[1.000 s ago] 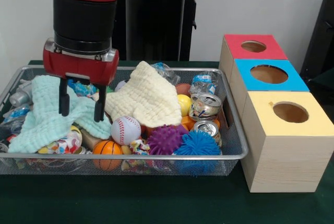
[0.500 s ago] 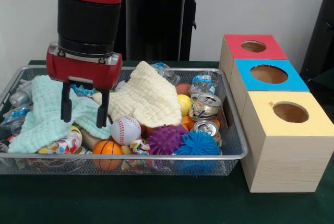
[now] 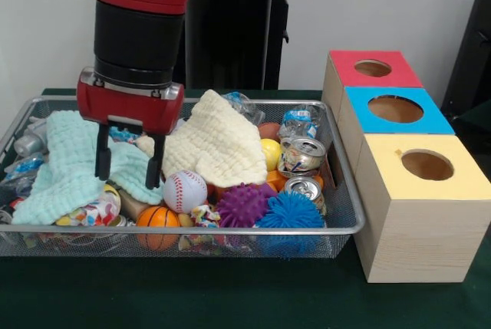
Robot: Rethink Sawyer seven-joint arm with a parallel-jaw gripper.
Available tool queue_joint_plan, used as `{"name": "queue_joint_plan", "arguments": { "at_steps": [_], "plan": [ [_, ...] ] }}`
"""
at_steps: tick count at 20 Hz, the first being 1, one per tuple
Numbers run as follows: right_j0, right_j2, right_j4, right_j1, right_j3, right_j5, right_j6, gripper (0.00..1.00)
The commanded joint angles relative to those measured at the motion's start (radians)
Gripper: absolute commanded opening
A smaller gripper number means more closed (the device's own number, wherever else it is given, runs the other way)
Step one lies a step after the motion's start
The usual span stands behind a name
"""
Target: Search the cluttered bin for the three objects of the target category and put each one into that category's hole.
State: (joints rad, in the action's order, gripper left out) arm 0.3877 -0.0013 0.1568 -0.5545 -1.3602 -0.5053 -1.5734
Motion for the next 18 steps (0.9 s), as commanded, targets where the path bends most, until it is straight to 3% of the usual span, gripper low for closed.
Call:
{"name": "queue_joint_plan", "arguments": {
  "at_steps": [1, 18],
  "plan": [
    [-0.016, 0.002, -0.053, 0.041, -0.121, 0.043, -0.257, 1.0],
    [-0.077, -0.058, -0.116, 0.084, -0.127, 0.092, -0.272, 1.0]
  ]
}}
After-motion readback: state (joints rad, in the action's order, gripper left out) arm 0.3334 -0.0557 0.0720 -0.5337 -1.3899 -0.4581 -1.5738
